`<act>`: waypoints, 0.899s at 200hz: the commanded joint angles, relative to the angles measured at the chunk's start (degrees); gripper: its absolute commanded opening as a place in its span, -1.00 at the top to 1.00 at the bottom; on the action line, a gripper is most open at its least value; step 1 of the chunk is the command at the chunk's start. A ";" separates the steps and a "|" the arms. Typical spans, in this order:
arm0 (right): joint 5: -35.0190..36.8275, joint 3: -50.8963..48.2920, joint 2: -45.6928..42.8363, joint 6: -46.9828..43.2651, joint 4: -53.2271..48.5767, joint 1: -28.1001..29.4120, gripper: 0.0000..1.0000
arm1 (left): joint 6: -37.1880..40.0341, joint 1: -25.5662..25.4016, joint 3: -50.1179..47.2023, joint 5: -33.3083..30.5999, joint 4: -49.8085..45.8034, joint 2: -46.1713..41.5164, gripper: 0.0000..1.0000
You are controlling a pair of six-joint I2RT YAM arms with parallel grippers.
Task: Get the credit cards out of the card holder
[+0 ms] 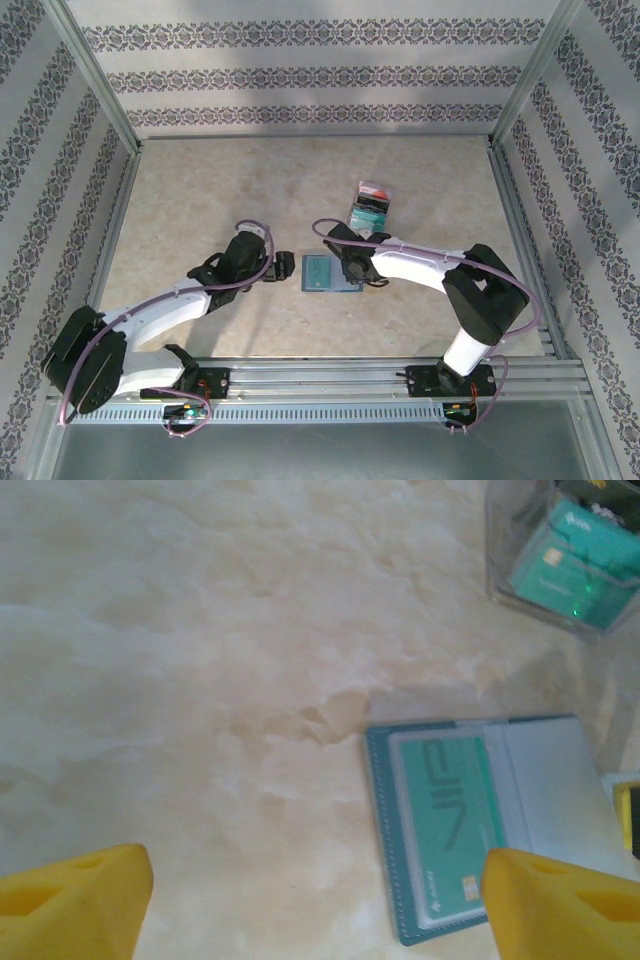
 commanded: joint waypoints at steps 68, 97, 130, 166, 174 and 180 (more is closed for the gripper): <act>-3.96 -2.60 -4.07 0.19 3.23 -3.96 0.42 | 2.06 -6.31 6.46 7.42 6.63 14.06 -0.07; -3.17 -2.59 -8.33 0.14 2.04 -4.04 0.43 | 1.61 -6.78 6.81 8.44 7.79 17.06 0.03; -6.91 -2.66 -11.80 -0.02 3.01 -3.94 0.41 | 0.36 -6.77 6.52 8.84 9.80 19.11 0.08; -15.83 -2.50 -11.20 1.22 7.92 -3.32 0.53 | -1.86 -6.77 6.35 11.37 13.21 21.89 0.22; -17.26 -2.48 -10.69 1.73 9.27 -3.10 0.59 | -2.39 -6.75 6.18 11.30 13.60 22.14 0.26; -18.30 -2.50 -10.21 2.04 10.20 -3.04 0.62 | -2.78 -6.77 5.96 11.11 13.92 22.23 0.29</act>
